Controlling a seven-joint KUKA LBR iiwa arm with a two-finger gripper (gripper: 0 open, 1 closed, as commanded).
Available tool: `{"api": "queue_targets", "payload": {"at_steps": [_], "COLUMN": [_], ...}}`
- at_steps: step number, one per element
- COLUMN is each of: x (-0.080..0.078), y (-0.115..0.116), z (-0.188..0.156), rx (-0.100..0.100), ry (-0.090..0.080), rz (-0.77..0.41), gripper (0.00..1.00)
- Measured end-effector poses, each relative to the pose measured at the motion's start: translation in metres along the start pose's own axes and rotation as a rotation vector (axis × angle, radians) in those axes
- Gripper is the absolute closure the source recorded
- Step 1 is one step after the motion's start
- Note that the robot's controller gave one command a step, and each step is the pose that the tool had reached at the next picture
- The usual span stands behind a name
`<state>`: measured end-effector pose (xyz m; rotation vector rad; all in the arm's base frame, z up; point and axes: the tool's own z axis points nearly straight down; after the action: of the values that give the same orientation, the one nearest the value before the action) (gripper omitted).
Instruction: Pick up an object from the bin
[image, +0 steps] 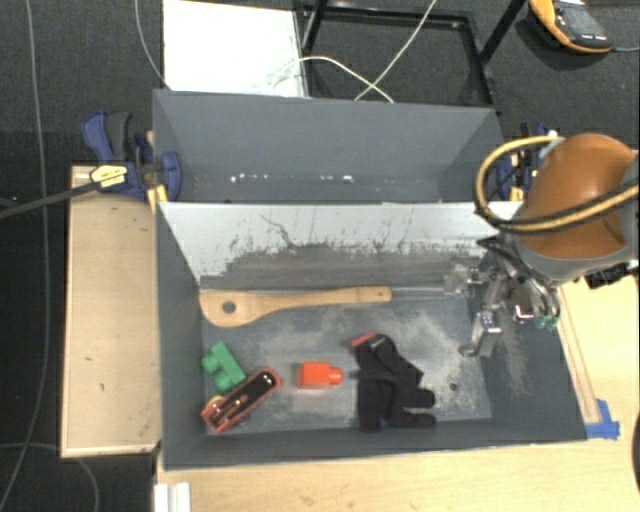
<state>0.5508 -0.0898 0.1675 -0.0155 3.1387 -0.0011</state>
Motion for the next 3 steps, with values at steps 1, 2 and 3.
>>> {"api": "queue_targets", "payload": {"at_steps": [1,2,3], "x": [0.000,0.004,0.007], "y": [0.000,0.059,0.063], "z": [0.000,0.086,0.077], "rx": [0.000,-0.004,0.001], "ry": [0.000,0.005,-0.011], "rz": [0.000,0.029,0.020], "gripper": [0.00,0.00,0.00]}}
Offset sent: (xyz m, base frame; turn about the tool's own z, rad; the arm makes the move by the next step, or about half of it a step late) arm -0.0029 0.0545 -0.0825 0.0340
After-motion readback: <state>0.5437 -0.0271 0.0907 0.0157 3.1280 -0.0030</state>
